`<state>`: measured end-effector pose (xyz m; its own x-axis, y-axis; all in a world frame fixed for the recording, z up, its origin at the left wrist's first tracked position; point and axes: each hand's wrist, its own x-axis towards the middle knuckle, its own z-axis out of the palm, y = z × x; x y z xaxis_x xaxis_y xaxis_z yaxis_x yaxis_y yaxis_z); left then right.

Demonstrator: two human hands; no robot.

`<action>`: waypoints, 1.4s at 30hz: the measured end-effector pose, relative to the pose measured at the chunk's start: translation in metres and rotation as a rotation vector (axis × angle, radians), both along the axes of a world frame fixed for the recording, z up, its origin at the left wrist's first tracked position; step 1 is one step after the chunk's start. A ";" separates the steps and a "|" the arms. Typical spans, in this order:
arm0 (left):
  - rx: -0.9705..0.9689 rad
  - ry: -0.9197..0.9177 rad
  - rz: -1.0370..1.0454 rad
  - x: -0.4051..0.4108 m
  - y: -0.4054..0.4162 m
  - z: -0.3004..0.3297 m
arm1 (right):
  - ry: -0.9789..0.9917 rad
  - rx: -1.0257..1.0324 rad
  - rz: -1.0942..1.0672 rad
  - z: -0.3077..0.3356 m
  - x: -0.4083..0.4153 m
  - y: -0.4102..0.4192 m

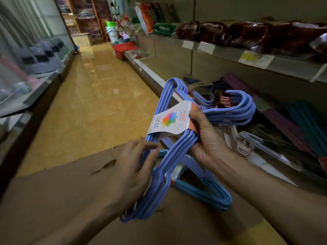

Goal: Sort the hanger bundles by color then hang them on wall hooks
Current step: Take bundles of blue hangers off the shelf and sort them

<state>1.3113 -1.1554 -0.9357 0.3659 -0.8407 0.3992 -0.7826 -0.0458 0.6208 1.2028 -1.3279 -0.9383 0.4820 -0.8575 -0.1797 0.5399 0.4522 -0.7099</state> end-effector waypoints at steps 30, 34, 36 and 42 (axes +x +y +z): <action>0.233 0.243 0.631 0.101 0.165 -0.047 | 0.441 -0.405 0.723 -0.009 0.156 0.155; 0.192 0.358 0.688 0.119 0.190 -0.064 | 0.628 -0.448 0.766 -0.047 0.184 0.171; 0.176 0.410 0.724 0.131 0.207 -0.074 | 0.717 -0.482 0.809 -0.070 0.194 0.181; 0.163 0.489 0.861 0.167 0.259 -0.098 | 0.974 -0.803 1.052 -0.113 0.227 0.218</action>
<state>1.4787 -0.8960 -1.0335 0.9684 -0.2436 -0.0541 -0.1035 -0.5893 0.8013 1.4303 -1.1096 -1.0509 0.8565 -0.2638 -0.4436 -0.5116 -0.3205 -0.7972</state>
